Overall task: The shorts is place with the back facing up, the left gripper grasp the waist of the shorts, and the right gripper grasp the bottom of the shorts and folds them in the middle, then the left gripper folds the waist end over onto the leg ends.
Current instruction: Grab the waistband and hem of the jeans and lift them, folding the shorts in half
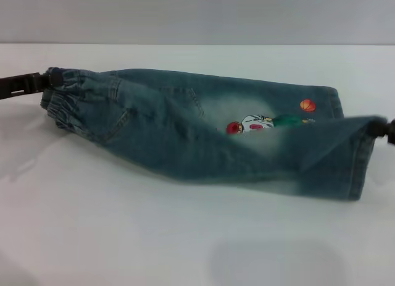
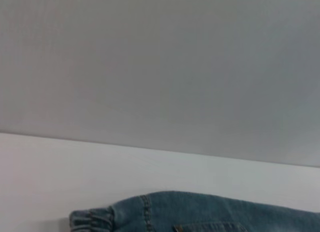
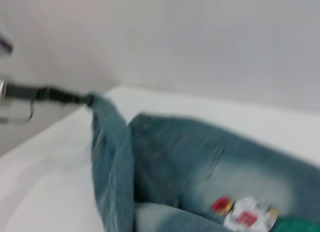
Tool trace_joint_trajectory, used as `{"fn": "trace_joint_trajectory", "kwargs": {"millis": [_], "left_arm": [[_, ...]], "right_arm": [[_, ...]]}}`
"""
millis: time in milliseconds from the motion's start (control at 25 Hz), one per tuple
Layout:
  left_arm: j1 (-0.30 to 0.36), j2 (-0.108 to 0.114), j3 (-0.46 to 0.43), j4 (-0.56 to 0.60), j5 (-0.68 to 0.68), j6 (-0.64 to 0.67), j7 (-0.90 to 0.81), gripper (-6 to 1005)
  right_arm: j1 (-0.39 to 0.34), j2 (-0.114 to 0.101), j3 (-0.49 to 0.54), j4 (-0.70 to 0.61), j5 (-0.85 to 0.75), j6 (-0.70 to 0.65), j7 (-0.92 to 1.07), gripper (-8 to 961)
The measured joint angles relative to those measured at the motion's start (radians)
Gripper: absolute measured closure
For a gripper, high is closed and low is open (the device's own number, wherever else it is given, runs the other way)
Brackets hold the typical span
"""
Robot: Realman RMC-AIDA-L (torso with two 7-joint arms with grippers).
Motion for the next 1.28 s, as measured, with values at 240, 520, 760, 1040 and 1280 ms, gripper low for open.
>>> {"fn": "trace_joint_trajectory", "kwargs": {"millis": [240, 520, 760, 1040, 1280], "left_arm": [[0.013, -0.002, 0.004, 0.0, -0.044, -0.027, 0.008, 942], [0.019, -0.003, 0.012, -0.002, -0.108, -0.036, 0.033, 942], [0.013, -0.004, 0.024, -0.002, -0.111, -0.057, 0.034, 942], [0.013, -0.006, 0.135, -0.004, -0.131, -0.174, 0.022, 944], [0.011, -0.006, 0.195, -0.018, -0.15, -0.241, 0.02, 944]], "right_arm": [[-0.009, -0.003, 0.044, 0.007, 0.062, 0.042, -0.039, 953], [-0.01, -0.004, 0.072, 0.052, 0.109, 0.115, -0.068, 953], [-0.014, 0.019, 0.079, 0.065, 0.128, 0.209, -0.1, 953], [-0.002, 0.043, 0.078, 0.086, 0.136, 0.304, -0.125, 953], [0.012, 0.049, 0.069, 0.154, 0.196, 0.371, -0.17, 952]]}}
